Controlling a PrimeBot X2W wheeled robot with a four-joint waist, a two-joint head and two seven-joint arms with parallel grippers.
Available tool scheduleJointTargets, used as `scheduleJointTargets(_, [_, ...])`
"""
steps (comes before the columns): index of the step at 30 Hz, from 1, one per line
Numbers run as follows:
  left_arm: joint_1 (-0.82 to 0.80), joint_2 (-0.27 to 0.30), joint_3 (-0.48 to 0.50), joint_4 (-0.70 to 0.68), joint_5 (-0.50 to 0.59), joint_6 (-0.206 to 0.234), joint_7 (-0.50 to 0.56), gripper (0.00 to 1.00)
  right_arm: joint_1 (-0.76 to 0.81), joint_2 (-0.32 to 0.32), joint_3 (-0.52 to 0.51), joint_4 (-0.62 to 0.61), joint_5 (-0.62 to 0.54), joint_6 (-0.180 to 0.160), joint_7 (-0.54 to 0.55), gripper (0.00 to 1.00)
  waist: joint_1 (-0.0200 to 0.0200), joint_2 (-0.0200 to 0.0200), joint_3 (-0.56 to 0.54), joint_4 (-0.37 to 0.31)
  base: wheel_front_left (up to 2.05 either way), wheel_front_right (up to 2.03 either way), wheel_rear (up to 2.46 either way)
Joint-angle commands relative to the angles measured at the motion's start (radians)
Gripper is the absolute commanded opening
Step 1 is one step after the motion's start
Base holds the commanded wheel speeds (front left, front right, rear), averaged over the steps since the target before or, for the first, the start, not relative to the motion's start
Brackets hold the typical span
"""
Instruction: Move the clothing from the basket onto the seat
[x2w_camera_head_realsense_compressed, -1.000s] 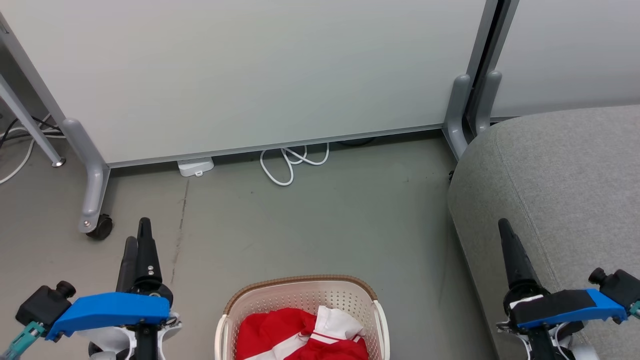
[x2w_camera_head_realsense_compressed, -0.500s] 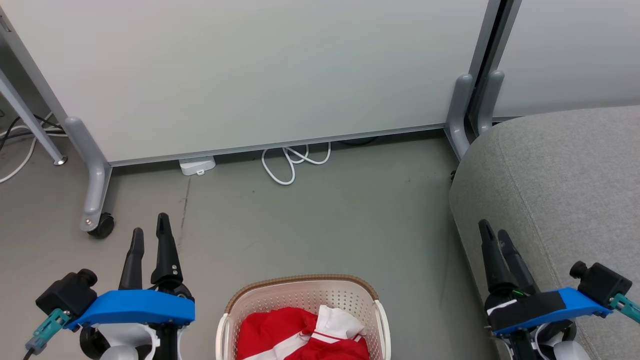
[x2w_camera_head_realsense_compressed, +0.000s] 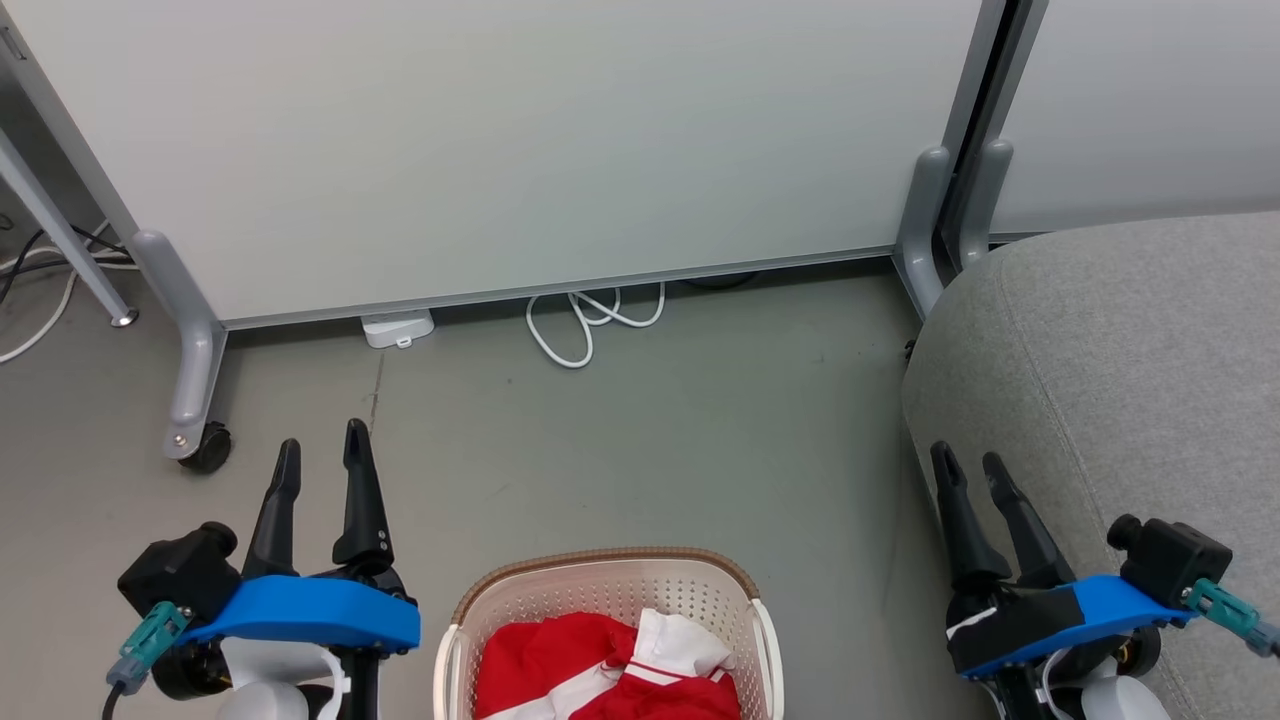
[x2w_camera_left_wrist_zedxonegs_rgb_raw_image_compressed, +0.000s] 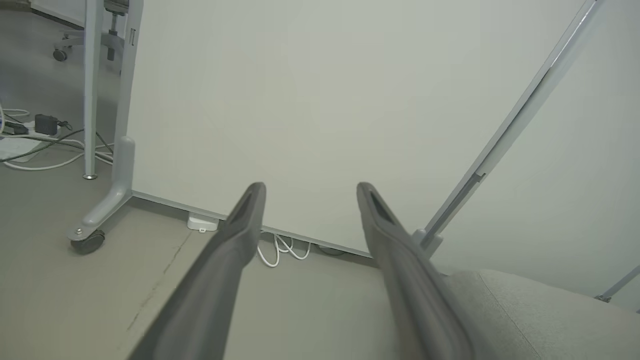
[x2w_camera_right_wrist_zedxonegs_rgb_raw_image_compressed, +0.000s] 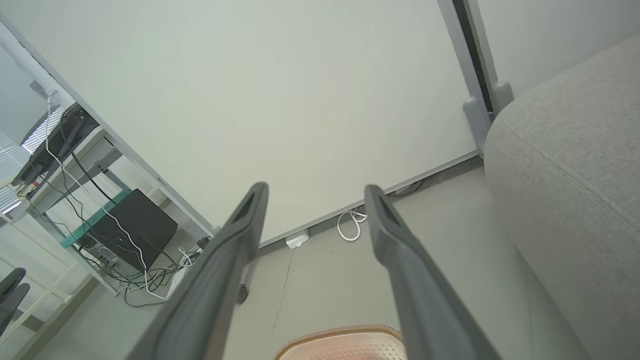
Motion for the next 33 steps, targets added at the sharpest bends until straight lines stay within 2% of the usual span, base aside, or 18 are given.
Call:
scheduleJointTargets(1, [-0.024,0.009,-0.008,-0.009,0.034,0.006,-0.011,1.00,-0.022,-0.007,0.005,-0.006,-0.030,0.002,-0.012,1.00,-0.0001,0.0000,0.001,0.000,0.00,0.00,0.00])
scheduleJointTargets(20, [-0.031,0.027,-0.064,0.002,0.215,0.017,-0.057,1.00,-0.028,-0.008,0.030,0.006,-0.222,0.002,-0.057,1.00,-0.0001,0.0000,0.003,0.007,0.00,0.00,0.00])
scheduleJointTargets(33, [-0.035,0.025,-0.083,0.018,0.314,-0.008,-0.085,1.00,-0.031,-0.009,0.034,0.016,-0.331,0.002,-0.086,1.00,-0.0001,0.0000,0.004,0.010,0.00,0.00,0.00])
